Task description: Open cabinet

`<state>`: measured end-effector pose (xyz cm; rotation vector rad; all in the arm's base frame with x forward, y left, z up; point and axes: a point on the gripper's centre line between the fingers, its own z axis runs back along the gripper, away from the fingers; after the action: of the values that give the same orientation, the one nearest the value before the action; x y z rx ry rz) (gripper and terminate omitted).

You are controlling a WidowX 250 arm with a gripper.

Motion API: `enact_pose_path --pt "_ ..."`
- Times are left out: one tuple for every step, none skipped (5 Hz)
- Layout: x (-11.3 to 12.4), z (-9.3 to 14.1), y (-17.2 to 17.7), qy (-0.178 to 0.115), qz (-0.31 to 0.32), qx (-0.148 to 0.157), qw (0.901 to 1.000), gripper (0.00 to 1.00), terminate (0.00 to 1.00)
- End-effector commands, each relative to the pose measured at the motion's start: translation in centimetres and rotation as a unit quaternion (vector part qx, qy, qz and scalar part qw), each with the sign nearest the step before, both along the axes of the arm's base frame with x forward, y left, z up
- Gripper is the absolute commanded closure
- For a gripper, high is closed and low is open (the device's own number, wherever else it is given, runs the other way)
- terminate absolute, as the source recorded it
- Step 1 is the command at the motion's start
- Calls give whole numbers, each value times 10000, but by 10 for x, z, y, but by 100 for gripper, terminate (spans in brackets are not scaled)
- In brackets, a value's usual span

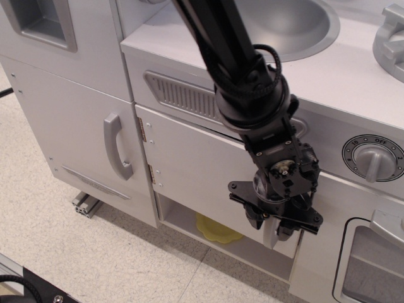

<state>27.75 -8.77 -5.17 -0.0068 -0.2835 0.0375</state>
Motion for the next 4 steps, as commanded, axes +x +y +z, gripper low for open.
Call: enact_pose_path --pt "8 26 -4 -482 -90 -158 9987 100 0" --pt "3 26 0 -430 -116 -134 9989 100 0" --pt "-12 27 10 -298 -280 -155 9990 100 0" --pt "-26 29 26 -233 -426 -171 9987 100 0"
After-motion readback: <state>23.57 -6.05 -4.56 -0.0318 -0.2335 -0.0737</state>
